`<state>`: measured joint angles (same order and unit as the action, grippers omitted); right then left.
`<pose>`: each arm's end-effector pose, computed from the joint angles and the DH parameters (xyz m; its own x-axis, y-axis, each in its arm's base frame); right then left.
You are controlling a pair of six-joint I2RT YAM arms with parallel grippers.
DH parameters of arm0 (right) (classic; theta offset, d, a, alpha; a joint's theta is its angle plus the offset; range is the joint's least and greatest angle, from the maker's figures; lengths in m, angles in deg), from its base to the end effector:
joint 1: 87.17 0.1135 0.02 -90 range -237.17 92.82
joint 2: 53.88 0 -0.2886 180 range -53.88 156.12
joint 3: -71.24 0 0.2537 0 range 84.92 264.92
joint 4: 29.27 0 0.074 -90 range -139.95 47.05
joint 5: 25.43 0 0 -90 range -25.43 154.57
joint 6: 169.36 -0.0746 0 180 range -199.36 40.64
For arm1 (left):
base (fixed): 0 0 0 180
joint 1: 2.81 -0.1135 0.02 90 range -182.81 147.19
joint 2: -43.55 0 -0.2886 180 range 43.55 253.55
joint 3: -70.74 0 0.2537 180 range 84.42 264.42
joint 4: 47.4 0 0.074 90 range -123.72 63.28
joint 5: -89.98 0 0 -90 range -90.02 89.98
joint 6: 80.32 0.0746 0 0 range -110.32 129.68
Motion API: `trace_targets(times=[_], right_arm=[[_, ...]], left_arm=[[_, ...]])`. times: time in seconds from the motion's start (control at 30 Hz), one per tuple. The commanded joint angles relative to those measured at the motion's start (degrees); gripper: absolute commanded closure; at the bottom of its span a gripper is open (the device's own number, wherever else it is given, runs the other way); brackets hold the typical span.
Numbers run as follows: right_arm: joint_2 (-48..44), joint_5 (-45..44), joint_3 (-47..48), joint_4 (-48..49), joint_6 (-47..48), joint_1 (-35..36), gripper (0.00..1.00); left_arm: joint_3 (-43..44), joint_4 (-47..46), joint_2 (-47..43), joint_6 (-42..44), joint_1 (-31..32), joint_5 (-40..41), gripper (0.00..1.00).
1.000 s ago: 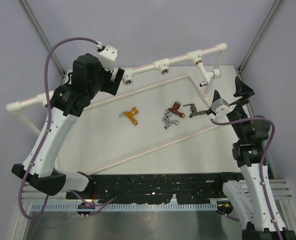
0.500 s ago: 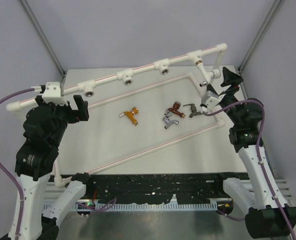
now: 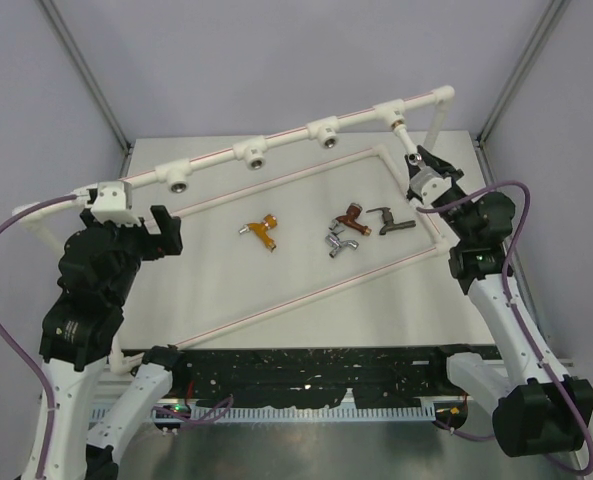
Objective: Install the water faucets
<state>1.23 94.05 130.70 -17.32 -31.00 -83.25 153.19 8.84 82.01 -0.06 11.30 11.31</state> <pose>0.2382 0.0531 0.4085 0.5827 -0.6122 -0.5345 -0.1434 0.5700 -0.8091 0.1203 -0.0151 0.4380 -0.2117 -0.1178 -0.9702 0.0173 0.9921 -0.1242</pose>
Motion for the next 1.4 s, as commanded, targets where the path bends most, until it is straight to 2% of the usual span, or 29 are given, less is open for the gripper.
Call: trace_targets(times=[0.0, 0.13, 0.17, 0.2, 0.23, 0.27, 0.33, 0.37, 0.4, 0.53, 0.6, 0.67, 0.7, 0.73, 0.77, 0.9, 1.03, 1.1, 1.13, 1.33, 1.37], right_arm=[[-0.4, -0.6, -1.9, 14.4, -20.2, 0.0, 0.79], [-1.0, -8.8, -5.1, 21.0, -45.8, 0.0, 0.95], [-1.1, -12.0, -5.6, 21.0, -56.3, 0.0, 0.95], [-1.4, -13.4, -5.8, 20.0, -60.7, 0.0, 0.95], [-1.7, -17.9, -5.8, 18.4, -72.6, 0.0, 0.95], [-1.9, -20.0, -5.8, 15.9, -77.7, 0.0, 0.95], [-1.5, -23.0, -6.4, 14.9, -96.2, 0.0, 0.95], [-1.1, -24.0, -6.7, 15.1, -100.1, 0.0, 0.95], [0.1, -24.6, -7.1, 16.0, -108.0, 0.0, 0.95], [3.5, -25.3, -6.0, 16.3, -122.2, 0.1, 0.92], [3.9, -25.2, -5.4, 16.4, -123.0, 0.0, 0.85], [3.3, -24.5, -5.1, 16.3, -120.0, -0.2, 0.7], [3.0, -24.0, -5.0, 16.4, -118.2, -0.2, 0.58], [2.2, -22.9, -4.5, 15.5, -113.9, -0.5, 0.53], [1.4, -22.1, -4.3, 15.1, -111.3, -0.6, 0.43], [-2.2, -21.0, -4.5, 11.5, -98.6, -0.8, 0.26], [-7.2, -21.4, -3.3, 3.7, -79.6, -1.2, 0.18], [-9.6, -21.5, -1.3, -3.9, -61.5, -1.1, 0.16], [-10.4, -21.0, 0.0, -5.3, -57.6, -1.2, 0.15], [-13.1, -13.5, 7.7, -18.8, -13.6, -0.9, 0.13], [-13.2, -11.7, 8.7, -19.6, -9.4, -0.8, 0.13]], left_arm=[[-3.5, -5.0, -2.5, -0.5, -0.2, -1.5, 0.07], [-10.1, -8.7, -5.2, 1.9, -0.3, -0.8, 0.08], [-12.2, -9.7, -5.8, 2.4, -0.2, -0.4, 0.08], [-14.0, -10.8, -6.6, 2.8, -0.2, 0.0, 0.08], [-15.6, -11.8, -7.2, 3.1, -0.2, 0.3, 0.08], [-17.3, -13.0, -7.7, 3.1, -0.2, 0.5, 0.08], [-20.3, -15.4, -8.7, 3.4, -0.1, 0.4, 0.08], [-21.7, -16.4, -8.9, 3.6, -0.1, 0.5, 0.08], [-22.7, -17.0, -9.1, 3.7, -0.1, 0.7, 0.08], [-25.3, -17.7, -10.2, 4.2, 0.0, 1.4, 0.08], [-25.4, -17.1, -11.0, 4.4, 0.5, 2.6, 0.08], [-26.4, -17.3, -12.3, 4.8, 0.9, 4.0, 0.08], [-26.9, -17.3, -12.9, 5.1, 1.2, 4.7, 0.08], [-27.5, -17.6, -13.7, 5.3, 1.5, 5.4, 0.08], [-28.2, -18.0, -14.4, 5.7, 1.9, 6.0, 0.07], [-29.5, -19.3, -16.5, 6.4, 3.2, 7.7, 0.07], [-29.7, -19.2, -16.9, 6.8, 4.2, 8.7, 0.08], [-29.7, -19.3, -17.0, 6.9, 4.7, 9.1, 0.08], [-29.7, -19.4, -17.2, 7.0, 5.0, 9.1, 0.08], [-29.8, -19.5, -17.6, 7.5, 6.1, 9.2, 0.08], [-29.8, -19.5, -17.7, 7.6, 6.2, 9.2, 0.08]])
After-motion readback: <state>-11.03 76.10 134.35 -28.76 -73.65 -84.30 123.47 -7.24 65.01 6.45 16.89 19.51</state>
